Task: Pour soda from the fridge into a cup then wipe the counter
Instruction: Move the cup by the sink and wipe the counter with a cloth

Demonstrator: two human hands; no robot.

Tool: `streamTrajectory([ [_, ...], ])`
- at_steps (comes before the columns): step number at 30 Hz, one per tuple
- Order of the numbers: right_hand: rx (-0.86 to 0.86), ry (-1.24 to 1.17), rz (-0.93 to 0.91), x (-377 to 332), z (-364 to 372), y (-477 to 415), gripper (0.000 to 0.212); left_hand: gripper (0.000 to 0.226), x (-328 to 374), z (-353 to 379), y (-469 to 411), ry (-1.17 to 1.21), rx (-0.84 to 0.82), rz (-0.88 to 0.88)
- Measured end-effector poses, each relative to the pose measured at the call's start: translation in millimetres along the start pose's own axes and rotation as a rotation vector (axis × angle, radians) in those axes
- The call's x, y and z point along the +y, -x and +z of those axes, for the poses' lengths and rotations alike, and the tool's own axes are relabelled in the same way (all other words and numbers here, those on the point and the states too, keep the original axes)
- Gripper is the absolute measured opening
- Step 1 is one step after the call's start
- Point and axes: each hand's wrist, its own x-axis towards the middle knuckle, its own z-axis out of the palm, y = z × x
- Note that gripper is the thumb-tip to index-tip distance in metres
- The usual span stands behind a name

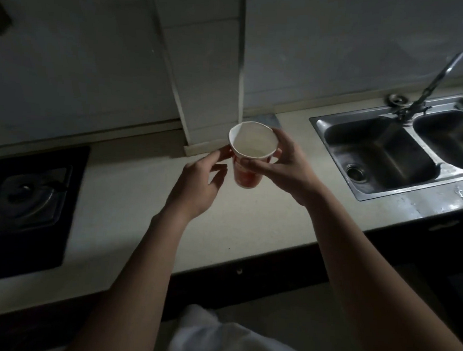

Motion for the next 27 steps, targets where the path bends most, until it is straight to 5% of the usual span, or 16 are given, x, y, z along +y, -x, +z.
streamTrajectory([
  [16,0.265,0.148,0.171,81,-161,-37,0.084,0.042,39,161,-148,0.106,-0.21,0.066],
  [27,0.167,0.147,0.153,131,-225,-104,0.077,0.048,42,202,-220,0.026,-0.334,-0.036],
])
